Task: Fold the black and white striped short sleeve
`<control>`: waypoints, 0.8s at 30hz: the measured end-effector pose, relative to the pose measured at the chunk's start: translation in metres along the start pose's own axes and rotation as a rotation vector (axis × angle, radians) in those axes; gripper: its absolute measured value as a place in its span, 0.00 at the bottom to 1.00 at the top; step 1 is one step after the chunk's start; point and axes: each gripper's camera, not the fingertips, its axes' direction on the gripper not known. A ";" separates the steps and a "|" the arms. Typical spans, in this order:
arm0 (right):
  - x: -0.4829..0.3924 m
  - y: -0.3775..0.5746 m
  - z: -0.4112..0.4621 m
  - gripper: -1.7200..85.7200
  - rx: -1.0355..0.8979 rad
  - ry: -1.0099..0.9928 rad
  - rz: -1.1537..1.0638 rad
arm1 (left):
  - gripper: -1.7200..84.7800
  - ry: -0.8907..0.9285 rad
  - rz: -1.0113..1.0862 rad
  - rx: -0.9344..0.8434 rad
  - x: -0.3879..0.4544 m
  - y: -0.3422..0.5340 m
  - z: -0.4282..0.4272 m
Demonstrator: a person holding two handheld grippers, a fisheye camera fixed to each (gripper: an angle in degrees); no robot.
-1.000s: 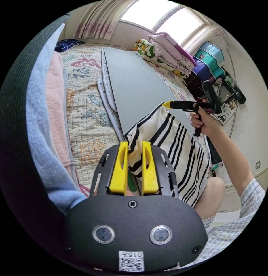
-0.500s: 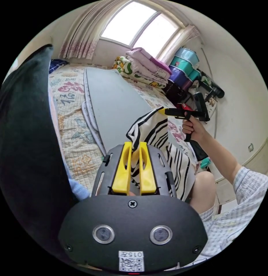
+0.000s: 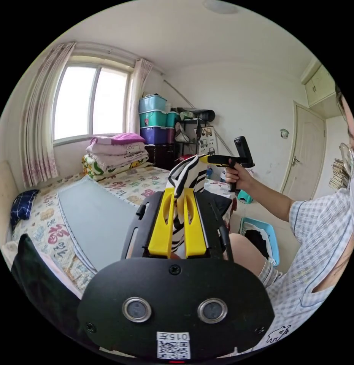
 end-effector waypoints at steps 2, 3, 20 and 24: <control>-0.001 0.019 -0.042 0.05 0.063 0.041 0.003 | 0.03 0.035 0.042 0.009 0.033 -0.028 0.012; 0.000 0.024 -0.052 0.05 0.076 0.054 0.005 | 0.03 0.046 0.051 0.010 0.040 -0.035 0.016; 0.209 0.131 -0.120 0.03 0.143 0.551 0.137 | 0.04 0.416 -0.010 -0.079 0.155 -0.123 0.286; 0.335 0.136 -0.052 0.04 0.060 0.592 0.230 | 0.05 0.362 -0.105 -0.144 0.134 -0.118 0.370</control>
